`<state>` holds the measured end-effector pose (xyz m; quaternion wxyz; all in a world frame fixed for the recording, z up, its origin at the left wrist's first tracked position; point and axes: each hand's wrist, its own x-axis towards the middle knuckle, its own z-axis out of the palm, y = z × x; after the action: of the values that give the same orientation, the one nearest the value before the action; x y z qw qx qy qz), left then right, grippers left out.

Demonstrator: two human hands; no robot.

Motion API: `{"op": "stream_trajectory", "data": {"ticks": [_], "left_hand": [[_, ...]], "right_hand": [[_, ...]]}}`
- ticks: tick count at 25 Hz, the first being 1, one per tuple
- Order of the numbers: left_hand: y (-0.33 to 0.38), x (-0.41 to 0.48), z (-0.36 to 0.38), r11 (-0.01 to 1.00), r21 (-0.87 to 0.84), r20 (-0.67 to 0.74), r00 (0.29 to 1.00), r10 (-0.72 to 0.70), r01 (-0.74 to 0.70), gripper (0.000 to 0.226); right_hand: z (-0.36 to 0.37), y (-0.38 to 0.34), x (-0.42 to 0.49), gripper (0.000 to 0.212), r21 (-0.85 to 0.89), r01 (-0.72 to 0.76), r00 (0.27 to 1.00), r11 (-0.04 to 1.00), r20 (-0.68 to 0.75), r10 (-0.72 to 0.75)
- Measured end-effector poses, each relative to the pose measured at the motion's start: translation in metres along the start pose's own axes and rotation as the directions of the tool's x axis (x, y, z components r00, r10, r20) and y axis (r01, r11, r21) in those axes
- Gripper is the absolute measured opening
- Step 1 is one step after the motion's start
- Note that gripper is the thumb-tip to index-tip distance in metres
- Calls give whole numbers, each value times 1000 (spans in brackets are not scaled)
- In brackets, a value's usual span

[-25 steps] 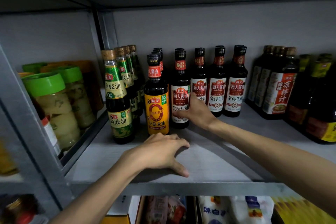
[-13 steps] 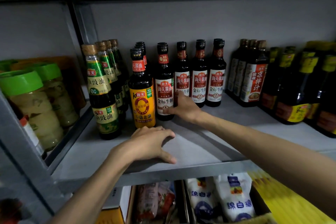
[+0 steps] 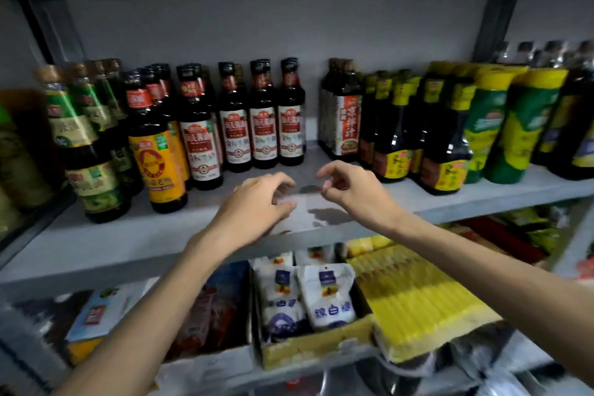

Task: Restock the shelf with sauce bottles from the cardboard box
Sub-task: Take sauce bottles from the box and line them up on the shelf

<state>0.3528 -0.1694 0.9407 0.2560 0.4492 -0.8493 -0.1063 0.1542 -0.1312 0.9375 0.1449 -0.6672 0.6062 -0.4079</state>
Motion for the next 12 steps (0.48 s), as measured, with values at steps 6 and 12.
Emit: {"op": "stream_trajectory", "data": {"ticks": [6,12], "left_hand": [[155,-30,126,983,-167,66,994,91,-79,20],[229,-65,304,968,-214,699,713,55,134,25]], "right_hand": [[-119,129,-129,30,-22,-192,973,981,124,193],[-149,300,-271,29,37,-580,786,814,289,547]]}}
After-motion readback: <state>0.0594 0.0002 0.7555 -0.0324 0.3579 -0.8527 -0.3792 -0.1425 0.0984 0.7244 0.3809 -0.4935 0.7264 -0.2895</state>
